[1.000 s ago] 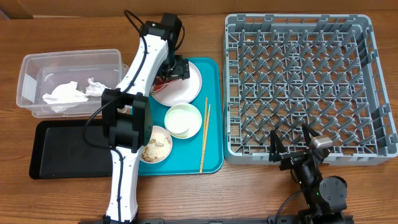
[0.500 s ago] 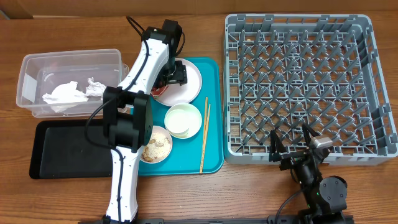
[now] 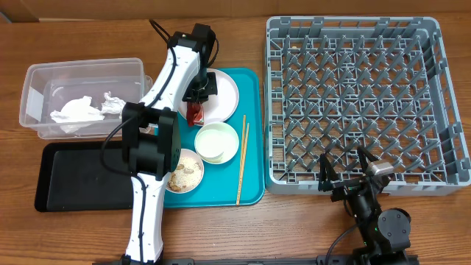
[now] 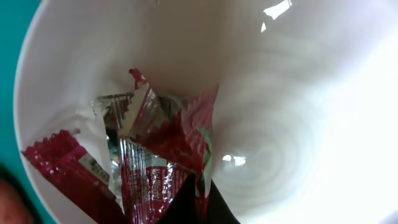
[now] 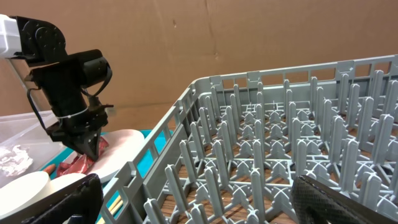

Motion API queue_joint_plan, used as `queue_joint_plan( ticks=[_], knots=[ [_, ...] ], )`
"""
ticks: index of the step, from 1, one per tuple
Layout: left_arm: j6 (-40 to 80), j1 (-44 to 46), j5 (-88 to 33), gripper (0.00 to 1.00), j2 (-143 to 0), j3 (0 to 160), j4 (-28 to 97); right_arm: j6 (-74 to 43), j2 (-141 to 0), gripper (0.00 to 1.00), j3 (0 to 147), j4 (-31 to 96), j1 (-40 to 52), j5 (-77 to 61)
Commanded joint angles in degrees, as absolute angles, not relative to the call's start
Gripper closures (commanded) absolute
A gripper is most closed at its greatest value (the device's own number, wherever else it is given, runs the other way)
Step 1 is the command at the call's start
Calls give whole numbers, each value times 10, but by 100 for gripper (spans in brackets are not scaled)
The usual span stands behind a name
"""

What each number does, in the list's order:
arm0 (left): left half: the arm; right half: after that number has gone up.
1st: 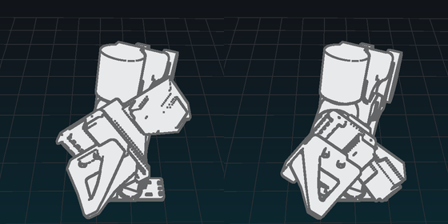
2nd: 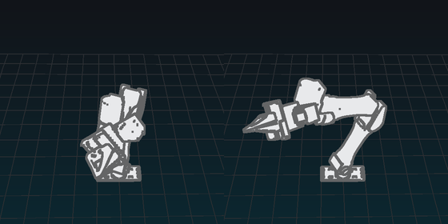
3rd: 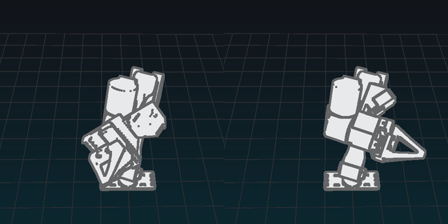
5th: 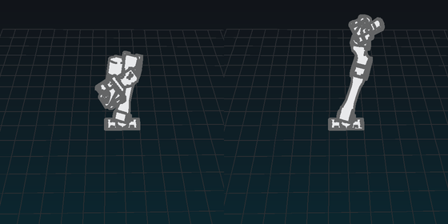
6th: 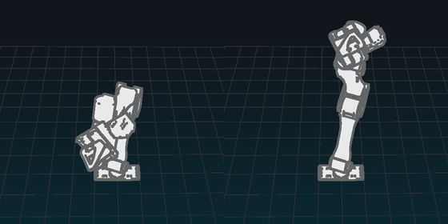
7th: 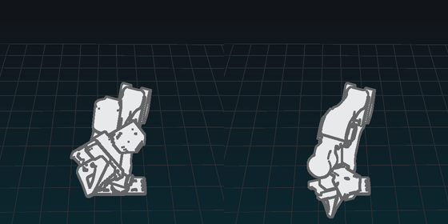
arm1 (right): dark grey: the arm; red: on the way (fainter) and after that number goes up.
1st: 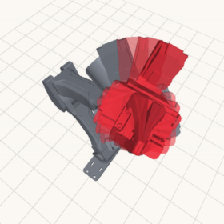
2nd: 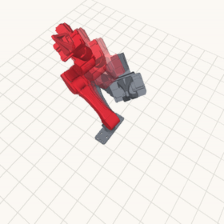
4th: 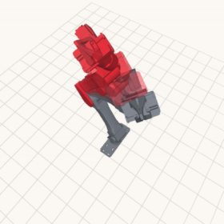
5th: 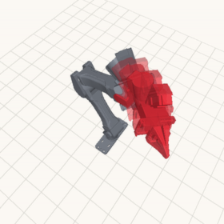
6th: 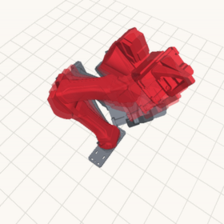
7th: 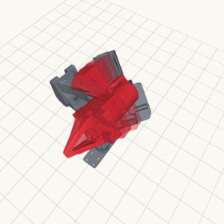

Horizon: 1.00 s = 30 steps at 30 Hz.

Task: Sort waste into correct bins and load items into the dishwasher
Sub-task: 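Grasp the red snack wrapper with the left gripper, then carry the red wrapper left and drop it into the clear bin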

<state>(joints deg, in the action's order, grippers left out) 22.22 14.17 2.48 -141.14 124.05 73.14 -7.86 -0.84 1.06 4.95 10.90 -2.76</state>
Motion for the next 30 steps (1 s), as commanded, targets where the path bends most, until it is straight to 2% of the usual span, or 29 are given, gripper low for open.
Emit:
queue_joint_plan(
  ticks=[1,9,18,30],
  knots=[
    [223,138,34,96,-1417,1281,748,-77,-2,0,5,46,107,-31],
    [223,115,34,96,-1416,1435,837,-77,-2,0,5,46,107,-31],
    [228,34,29,96,-1416,1588,929,-77,-2,0,5,46,107,-31],
    [249,-116,-37,96,-1416,1594,968,-77,-2,0,5,46,107,-31]
  ],
)
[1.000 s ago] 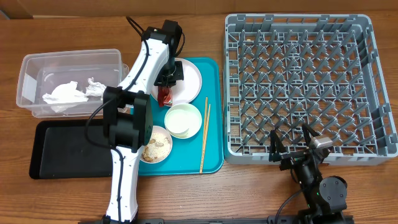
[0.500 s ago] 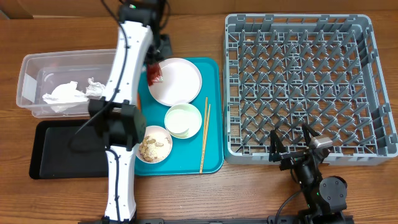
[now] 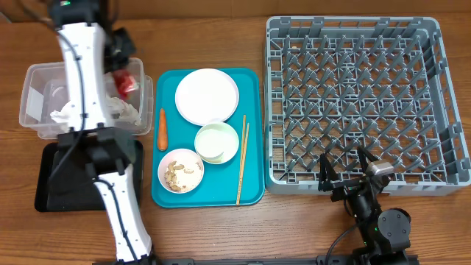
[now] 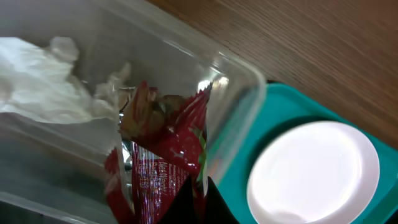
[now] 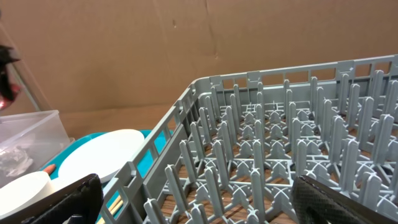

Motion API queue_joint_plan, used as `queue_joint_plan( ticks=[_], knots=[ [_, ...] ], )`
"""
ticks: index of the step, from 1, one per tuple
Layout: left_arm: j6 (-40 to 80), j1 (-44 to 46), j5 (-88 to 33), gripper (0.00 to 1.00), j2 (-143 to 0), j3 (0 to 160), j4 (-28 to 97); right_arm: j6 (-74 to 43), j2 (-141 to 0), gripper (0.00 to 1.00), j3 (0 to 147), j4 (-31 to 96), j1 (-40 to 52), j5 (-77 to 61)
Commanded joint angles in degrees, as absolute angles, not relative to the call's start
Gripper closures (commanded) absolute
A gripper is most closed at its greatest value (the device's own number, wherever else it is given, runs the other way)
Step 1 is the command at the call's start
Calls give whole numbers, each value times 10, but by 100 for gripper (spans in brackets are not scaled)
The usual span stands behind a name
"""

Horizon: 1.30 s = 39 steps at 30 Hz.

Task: Sort waste into correct bins and load items into the dishwasher
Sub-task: 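Carry the red wrapper left and drop it into the clear bin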

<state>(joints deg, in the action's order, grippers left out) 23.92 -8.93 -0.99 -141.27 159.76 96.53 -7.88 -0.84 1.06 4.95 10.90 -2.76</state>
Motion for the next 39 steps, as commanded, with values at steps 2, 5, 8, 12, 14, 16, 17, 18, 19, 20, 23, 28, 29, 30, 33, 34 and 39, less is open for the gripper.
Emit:
queue_joint_plan(
  ticks=[2,5,8,12,14,16,17,18,19,20,23,28,29,30,33,34,39],
  knots=[
    [249,-132,-37,96,-1416,1585,968,-77,-2,0,5,46,107,-31],
    [249,-149,-36,96,-1416,1563,968,-77,-2,0,5,46,107,-31],
    [249,-158,-35,96,-1416,1533,966,-77,-2,0,5,46,107,-31],
    [249,-160,-19,96,-1416,1493,953,-77,-2,0,5,46,107,-31],
    [249,-161,-13,96,-1416,1478,942,-77,-2,0,5,46,107,-31],
    [249,-163,-12,96,-1416,1472,935,-77,-2,0,5,46,107,-31],
    [249,-164,-11,92,-1416,1471,931,-77,-2,0,5,46,107,-31],
    [249,-166,-11,89,-1416,1471,927,-77,-2,0,5,46,107,-31],
    [249,-167,-11,86,-1416,1471,924,-77,-2,0,5,46,107,-31],
    [249,-168,-11,83,-1416,1471,921,-77,-2,0,5,46,107,-31],
    [249,-171,-10,77,-1417,1471,917,-77,-2,0,5,46,107,-31],
    [249,-173,-10,76,-1418,1471,914,-77,-2,0,5,46,107,-31],
    [249,-173,-11,75,-1418,1471,914,-77,-2,0,5,46,107,-31],
    [249,-173,-11,74,-1418,1471,914,-77,-2,0,5,46,107,-31],
    [241,-173,-21,89,-1418,1471,920,-77,-2,0,5,46,107,-31],
    [229,-173,-32,96,-1418,1471,924,-77,-2,0,5,46,107,-31],
    [155,-173,-131,96,-1418,1471,938,-77,-2,0,5,46,107,-31]
  ],
)
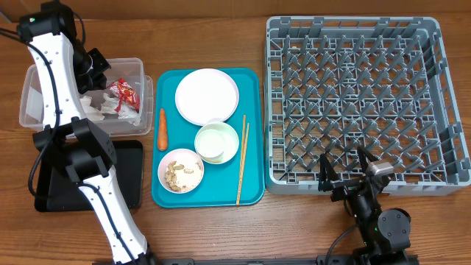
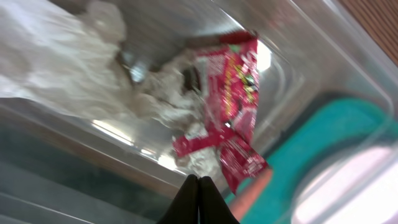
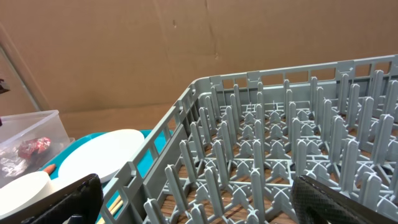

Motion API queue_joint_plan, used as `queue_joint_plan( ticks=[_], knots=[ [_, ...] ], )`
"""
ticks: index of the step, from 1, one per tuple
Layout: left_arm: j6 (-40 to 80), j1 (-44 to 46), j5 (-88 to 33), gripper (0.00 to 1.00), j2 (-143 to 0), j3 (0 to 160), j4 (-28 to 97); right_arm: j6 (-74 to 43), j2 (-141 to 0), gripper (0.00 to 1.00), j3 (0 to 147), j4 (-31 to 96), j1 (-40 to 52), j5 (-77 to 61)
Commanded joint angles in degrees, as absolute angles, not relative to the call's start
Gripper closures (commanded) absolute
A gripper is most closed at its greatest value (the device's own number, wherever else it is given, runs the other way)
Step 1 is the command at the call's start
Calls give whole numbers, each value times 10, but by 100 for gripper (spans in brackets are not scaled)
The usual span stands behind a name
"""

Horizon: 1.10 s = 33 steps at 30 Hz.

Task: Sort waste into correct bins and load items into the dishwasher
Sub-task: 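Carry the red wrapper left and drop it into the clear bin, then move the left gripper to the bowl of food scraps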

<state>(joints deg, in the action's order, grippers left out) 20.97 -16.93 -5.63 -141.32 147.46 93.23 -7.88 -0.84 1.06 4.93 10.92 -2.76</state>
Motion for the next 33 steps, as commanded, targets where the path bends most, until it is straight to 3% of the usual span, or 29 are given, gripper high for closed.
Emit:
queue_joint_plan(
  ticks=[1,9,21,33],
  knots=[
    [140,-173,-153,96,-1418,1471,943,-77,-2,0,5,46,107,-31],
    [-2,-171,-331,96,-1417,1471,968,-77,-2,0,5,46,107,-31],
    [28,-162,-336,96,-1406,1471,968,-77,-2,0,5,46,107,-31],
    [28,-117,-279,96,-1291,1471,968,-77,-2,0,5,46,107,-31]
  ],
)
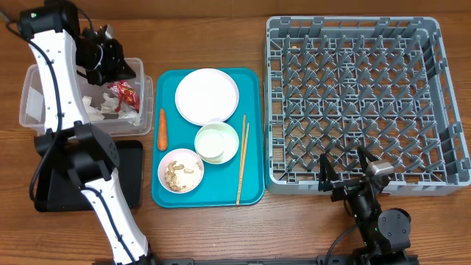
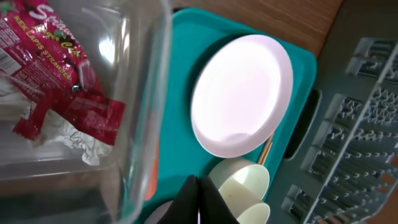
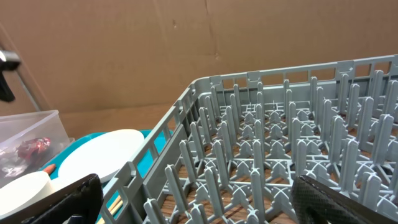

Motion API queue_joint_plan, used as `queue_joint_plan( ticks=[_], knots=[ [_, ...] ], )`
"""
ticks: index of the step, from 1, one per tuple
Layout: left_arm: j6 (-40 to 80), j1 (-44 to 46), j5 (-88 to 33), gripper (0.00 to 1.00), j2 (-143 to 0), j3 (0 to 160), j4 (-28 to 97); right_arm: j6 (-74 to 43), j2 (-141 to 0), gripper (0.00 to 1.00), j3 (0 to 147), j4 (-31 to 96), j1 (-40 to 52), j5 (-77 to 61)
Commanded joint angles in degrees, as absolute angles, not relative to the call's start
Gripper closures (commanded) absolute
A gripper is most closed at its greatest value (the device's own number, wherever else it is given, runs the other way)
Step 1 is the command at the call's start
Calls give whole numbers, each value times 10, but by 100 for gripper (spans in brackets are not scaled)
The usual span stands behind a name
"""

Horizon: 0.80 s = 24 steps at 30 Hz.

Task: Sort waste into correct bins and load items into the dishwasher
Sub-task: 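Move the left gripper to the bowl of food scraps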

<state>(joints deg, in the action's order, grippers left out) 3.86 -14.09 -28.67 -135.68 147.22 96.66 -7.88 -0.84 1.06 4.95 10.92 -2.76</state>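
A red snack wrapper [image 1: 126, 93] [image 2: 55, 70] lies in the clear plastic bin [image 1: 33, 110] beside crumpled white tissue [image 1: 99, 107]. My left gripper [image 1: 116, 66] [image 2: 199, 198] hangs over the bin's right wall [image 2: 148, 93], shut and empty. The teal tray [image 1: 254, 191] carries a white plate [image 1: 207, 96] [image 2: 242, 93], a pale cup [image 1: 216, 142] [image 2: 244, 186], a bowl of food scraps [image 1: 181, 171], a carrot [image 1: 162, 129] and chopsticks [image 1: 242, 158]. My right gripper [image 1: 344, 171] [image 3: 199, 205] rests open at the near edge of the grey dish rack [image 1: 353, 96] [image 3: 280, 155].
A black tray [image 1: 73, 184] lies in front of the clear bin, partly under the left arm. The dish rack takes up the right half of the table. A cardboard wall [image 3: 186, 50] stands behind the table.
My left gripper has moved from above the bin's inside to over its right wall, and its camera now faces the teal tray. The wrapper lies where it did. The right arm is still.
My left gripper was shut on the red wrapper on the white plate. It then held the wrapper over the clear bin. After that the wrapper lay in the bin with the gripper shut and empty above it, and now the gripper is at the bin's right wall.
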Motion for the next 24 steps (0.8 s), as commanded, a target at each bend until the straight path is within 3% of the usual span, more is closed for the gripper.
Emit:
queue_joint_plan(
  ticks=[1,13,24],
  knots=[
    [28,-106,-279,96,-1280,1470,968,-77,-2,0,5,46,107,-31],
    [64,73,-122,96,-1129,1342,968,-77,-2,0,5,46,107,-31],
    [106,131,-114,96,-1041,1091,968,-77,-2,0,5,46,107,-31]
  ],
)
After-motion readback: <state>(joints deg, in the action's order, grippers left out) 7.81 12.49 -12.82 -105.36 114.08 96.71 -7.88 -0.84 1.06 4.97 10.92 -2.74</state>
